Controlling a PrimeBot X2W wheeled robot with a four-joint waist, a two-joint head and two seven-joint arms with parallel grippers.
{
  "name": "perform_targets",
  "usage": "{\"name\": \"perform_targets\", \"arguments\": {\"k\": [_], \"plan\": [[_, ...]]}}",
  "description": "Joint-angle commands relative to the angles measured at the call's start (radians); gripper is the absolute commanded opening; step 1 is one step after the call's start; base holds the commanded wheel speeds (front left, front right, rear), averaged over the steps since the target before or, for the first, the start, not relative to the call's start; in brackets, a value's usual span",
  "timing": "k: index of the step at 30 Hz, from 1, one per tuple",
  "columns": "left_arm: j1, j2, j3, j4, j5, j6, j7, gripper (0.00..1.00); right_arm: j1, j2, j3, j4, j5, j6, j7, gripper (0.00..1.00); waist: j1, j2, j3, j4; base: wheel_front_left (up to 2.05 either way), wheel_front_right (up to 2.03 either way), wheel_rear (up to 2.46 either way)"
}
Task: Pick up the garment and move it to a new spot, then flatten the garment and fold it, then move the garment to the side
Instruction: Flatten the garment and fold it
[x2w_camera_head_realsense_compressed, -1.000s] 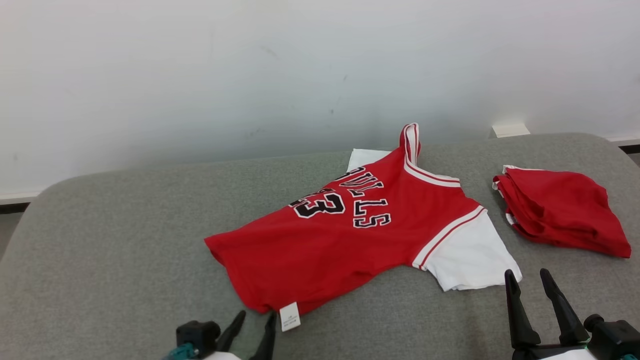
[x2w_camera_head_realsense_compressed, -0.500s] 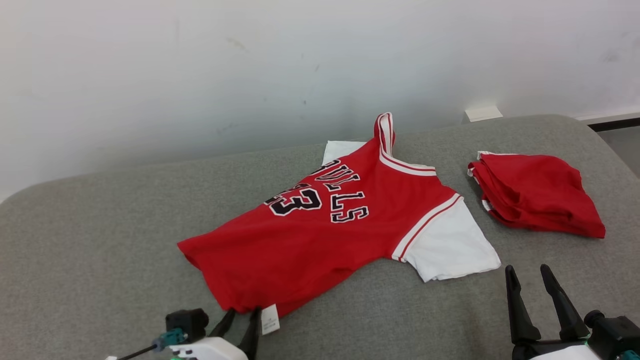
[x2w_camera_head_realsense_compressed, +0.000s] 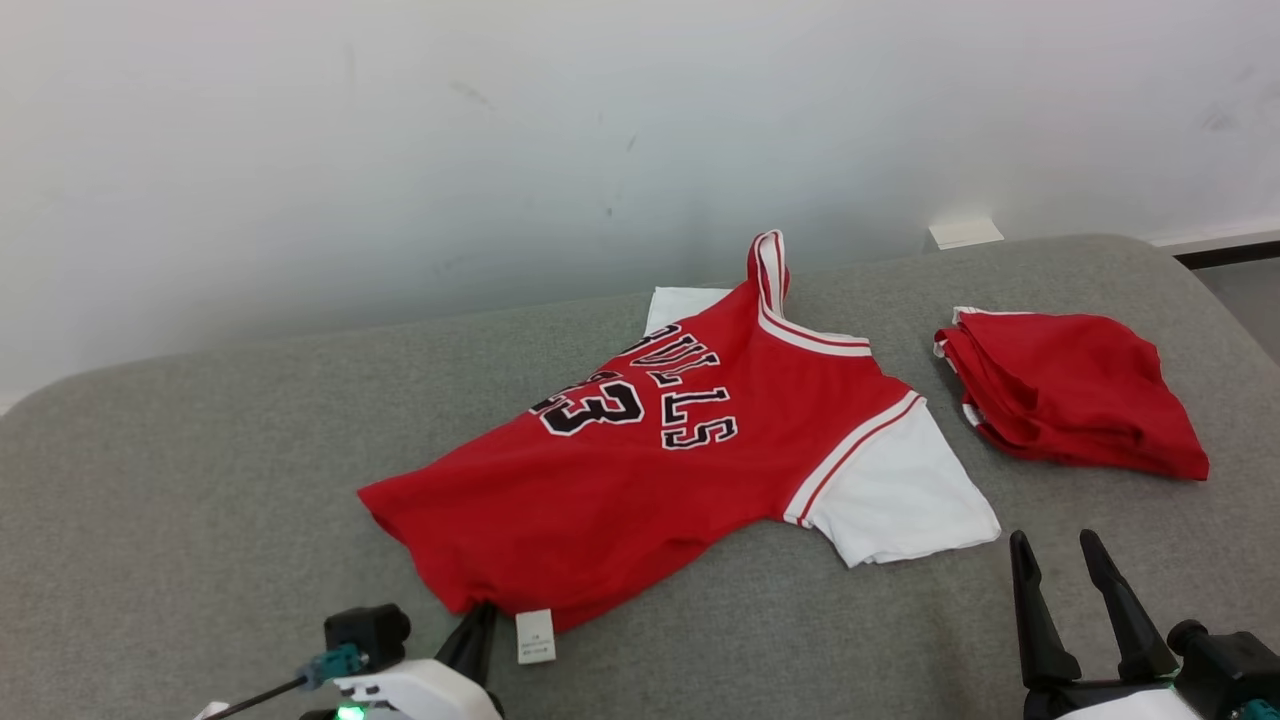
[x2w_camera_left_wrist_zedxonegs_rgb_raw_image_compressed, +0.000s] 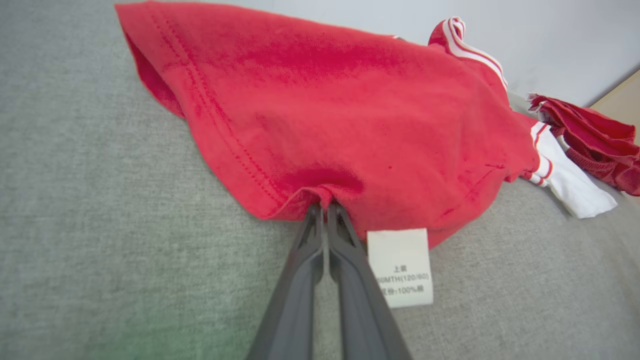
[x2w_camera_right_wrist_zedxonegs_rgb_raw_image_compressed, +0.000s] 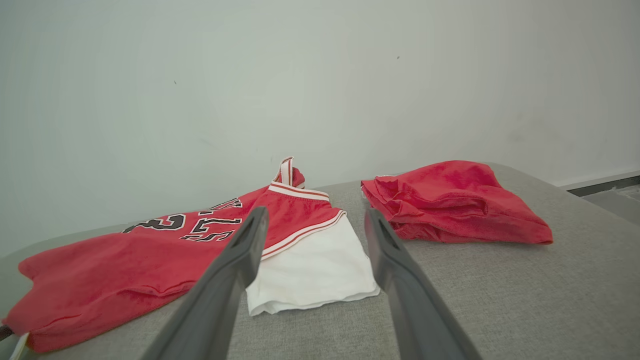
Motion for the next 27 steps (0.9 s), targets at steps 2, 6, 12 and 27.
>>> {"name": "perform_targets", "arguments": {"k": [2, 6, 12, 27], "plan": [[-0.007, 0.003, -0.003, -0.014, 0.005, -0.005, -0.015, 0.0, -0.003, -0.006, -0.008, 0.003, -0.005, 0.0, -0.003, 1.0, 0.0, -0.0001, -0.006, 0.007, 0.0, 0.0, 0.0], [0.001, 0.013, -0.01, -0.057, 0.021, -0.008, -0.027, 0.0, 0.012, -0.007, -0.021, -0.004, -0.01, 0.0, -0.003, 1.0, 0.0, -0.0001, -0.016, 0.029, 0.0, 0.0, 0.0], [0.041, 0.042, -0.018, -0.157, 0.025, -0.002, -0.025, 0.0, 0.024, -0.008, -0.037, -0.011, -0.011, 0.0, -0.003, 1.0, 0.0, -0.0001, -0.028, 0.076, 0.0, 0.0, 0.0], [0.246, 0.214, 0.039, -0.502, -0.003, 0.097, 0.122, 0.0, 0.043, -0.028, -0.059, -0.01, -0.011, 0.0, -0.003, 1.0, 0.0, -0.0001, -0.035, 0.171, 0.0, 0.0, 0.0]]}}
